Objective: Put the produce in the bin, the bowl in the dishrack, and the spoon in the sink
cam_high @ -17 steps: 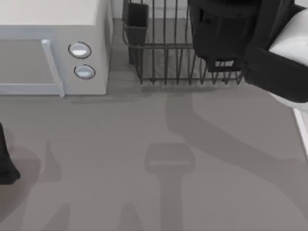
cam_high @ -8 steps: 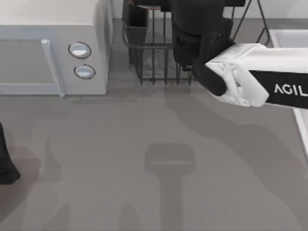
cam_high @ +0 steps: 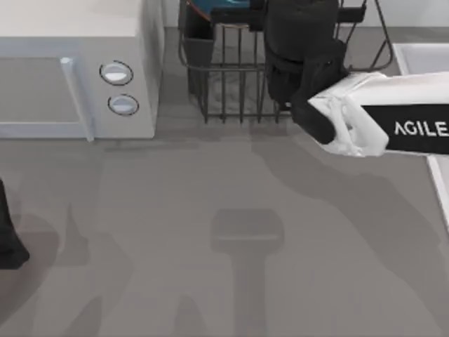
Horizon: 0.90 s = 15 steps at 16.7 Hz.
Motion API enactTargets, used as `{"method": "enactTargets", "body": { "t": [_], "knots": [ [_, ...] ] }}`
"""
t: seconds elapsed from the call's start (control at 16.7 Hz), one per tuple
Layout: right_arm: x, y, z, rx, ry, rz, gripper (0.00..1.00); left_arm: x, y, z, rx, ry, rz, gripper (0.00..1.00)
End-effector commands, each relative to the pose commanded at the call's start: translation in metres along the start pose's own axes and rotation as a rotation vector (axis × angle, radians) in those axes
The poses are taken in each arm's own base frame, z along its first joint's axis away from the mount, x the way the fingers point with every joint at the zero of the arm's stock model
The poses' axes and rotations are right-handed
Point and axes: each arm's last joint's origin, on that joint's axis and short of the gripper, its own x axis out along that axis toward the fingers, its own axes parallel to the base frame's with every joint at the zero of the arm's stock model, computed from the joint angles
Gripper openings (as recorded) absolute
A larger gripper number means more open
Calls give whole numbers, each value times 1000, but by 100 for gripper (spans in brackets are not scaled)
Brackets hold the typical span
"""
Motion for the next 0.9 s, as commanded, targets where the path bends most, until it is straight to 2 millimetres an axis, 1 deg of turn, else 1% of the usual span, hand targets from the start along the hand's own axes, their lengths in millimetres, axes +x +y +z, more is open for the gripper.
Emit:
{"method": "enactTargets", "body": {
  "t": [0.72,0.78,0.9],
  "knots": [
    [0,0,0,0,0,0,98,0,0,0,0,0,0,100],
    [0,0,0,0,0,0,100,0,0,0,0,0,0,100],
    [0,0,0,0,0,0,100,0,0,0,0,0,0,100]
  ]
}}
